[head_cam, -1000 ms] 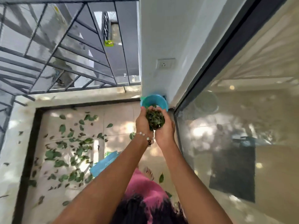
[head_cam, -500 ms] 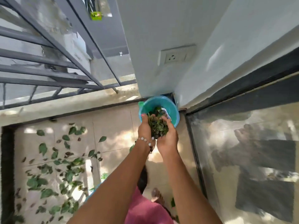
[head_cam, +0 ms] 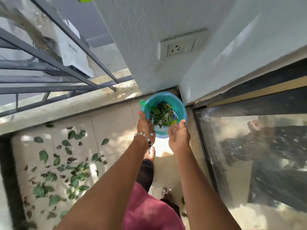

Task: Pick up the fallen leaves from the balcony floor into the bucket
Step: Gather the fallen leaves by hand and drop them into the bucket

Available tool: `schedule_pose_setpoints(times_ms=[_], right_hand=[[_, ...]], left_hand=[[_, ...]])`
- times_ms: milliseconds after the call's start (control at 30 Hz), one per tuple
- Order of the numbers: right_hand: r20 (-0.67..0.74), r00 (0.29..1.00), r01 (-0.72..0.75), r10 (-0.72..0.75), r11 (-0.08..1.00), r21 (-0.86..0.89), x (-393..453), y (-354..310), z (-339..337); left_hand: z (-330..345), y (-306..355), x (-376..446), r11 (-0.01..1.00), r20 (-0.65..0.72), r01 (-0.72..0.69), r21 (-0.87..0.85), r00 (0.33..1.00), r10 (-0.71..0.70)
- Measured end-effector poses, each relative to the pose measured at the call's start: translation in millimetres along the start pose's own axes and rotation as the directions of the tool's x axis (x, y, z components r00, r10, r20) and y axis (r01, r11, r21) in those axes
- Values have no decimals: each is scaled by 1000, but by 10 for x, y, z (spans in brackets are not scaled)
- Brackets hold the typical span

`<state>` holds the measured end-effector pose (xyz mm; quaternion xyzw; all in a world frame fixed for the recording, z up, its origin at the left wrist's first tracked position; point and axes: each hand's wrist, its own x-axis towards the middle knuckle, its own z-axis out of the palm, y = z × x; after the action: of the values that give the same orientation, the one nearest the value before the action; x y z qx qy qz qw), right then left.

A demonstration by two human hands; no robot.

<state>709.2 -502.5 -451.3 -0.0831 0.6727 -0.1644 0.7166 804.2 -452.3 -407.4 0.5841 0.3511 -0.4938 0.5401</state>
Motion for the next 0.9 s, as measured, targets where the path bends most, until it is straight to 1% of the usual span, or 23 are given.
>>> schedule_pose_setpoints(times_ms=[67,100,133,167,233,267,333,433,500,567,633,700,733,800,900], right_hand=[[21,999,31,-31,999,-41,-222,-78,-62],[26,998,55,-53,996,-73,-359,-127,-94],[26,996,83,-81,990,-116,-525,-180,-127],[21,993,118,-116,977,-176,-700,-231,-158],[16,976,209,-217,919,-333,-1084,-325,-244],[25,962,257,-272,871,-419,-1290,-371,-306],[57,924,339,-377,744,-576,-1660,-442,-487],[137,840,432,-524,495,-754,-2211,-554,-814],[126,771,460,-624,408,-789,-2532,-587,-1106],[91,704,462,-704,357,-812,-2774,-558,-1458],[18,652,444,-758,363,-819,-2943,-485,-1851],[-107,615,401,-781,427,-811,-3103,-388,-2286],[-173,592,387,-787,466,-796,-3170,-316,-2520],[-292,546,378,-785,542,-750,-3344,-141,-3003],[-432,536,356,-725,658,-663,-3552,156,-3648]], left_hand=[[-54,-33,-156,983,8,-75,168,997,74],[-70,-42,-271,951,14,-113,287,993,114],[-87,-52,-400,888,28,-161,432,986,165],[-96,-51,-549,786,53,-213,580,973,224],[-100,-59,-898,511,160,-306,803,937,311],[-91,-58,-1078,367,220,-338,867,920,325],[-71,-79,-1408,141,340,-396,907,888,310],[22,-170,-1864,-125,506,-491,862,822,261],[96,-287,-2164,-270,596,-539,798,774,214],[175,-458,-2443,-412,682,-581,702,715,154],[270,-682,-2704,-550,750,-597,584,656,85],[373,-991,-2954,-651,787,-597,469,617,1],[418,-1170,-3061,-672,797,-607,424,602,-42],[493,-1581,-3268,-679,817,-647,346,564,-120],[577,-2207,-3525,-692,814,-686,227,523,-251]])
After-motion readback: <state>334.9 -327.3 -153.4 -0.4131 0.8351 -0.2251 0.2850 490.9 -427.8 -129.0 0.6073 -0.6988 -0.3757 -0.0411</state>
